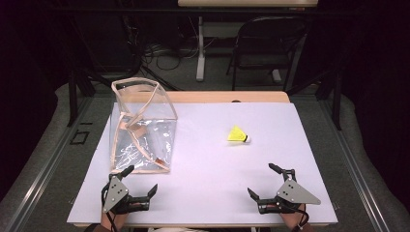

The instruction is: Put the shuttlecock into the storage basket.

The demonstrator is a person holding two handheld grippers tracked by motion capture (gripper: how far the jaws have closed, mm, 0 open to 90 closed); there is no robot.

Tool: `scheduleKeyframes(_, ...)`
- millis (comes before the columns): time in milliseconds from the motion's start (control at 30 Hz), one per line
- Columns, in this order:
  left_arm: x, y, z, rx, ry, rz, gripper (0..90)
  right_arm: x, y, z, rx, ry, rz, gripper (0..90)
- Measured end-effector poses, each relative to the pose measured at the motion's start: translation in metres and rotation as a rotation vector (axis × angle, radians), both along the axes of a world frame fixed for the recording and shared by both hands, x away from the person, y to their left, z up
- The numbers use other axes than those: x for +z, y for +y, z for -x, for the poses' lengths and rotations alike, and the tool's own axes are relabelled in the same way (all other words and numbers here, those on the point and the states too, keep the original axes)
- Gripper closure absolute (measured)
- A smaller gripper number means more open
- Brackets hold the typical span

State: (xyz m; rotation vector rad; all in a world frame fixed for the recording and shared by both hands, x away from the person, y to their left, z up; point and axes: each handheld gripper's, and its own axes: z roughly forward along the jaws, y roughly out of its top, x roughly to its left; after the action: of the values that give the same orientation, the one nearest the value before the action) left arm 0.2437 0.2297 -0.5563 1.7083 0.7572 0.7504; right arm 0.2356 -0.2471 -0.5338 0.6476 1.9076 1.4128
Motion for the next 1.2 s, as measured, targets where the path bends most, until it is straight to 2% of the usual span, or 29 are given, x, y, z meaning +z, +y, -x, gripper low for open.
scheduleKeyframes(467,0.001,-0.006,-0.004,-0.016,0.011,-0.022,0.0,-0.001,0.000,-0.002,0.001,0.016,-0.001,0.0)
scheduleKeyframes(667,0.002,-0.007,-0.007,-0.026,0.028,-0.022,0.0,-0.002,0.001,-0.002,0.003,0.022,0.002,0.0)
scheduleKeyframes(900,0.005,-0.011,-0.011,-0.049,0.021,-0.023,0.0,-0.002,0.003,-0.003,0.004,0.023,0.010,0.0)
scheduleKeyframes(1100,0.007,-0.017,-0.017,-0.078,0.045,-0.033,0.0,-0.002,0.003,-0.003,0.005,0.029,0.019,0.0)
scheduleKeyframes(1200,0.007,-0.021,-0.022,-0.098,0.076,-0.034,0.0,-0.002,0.003,-0.003,0.005,0.030,0.021,0.0)
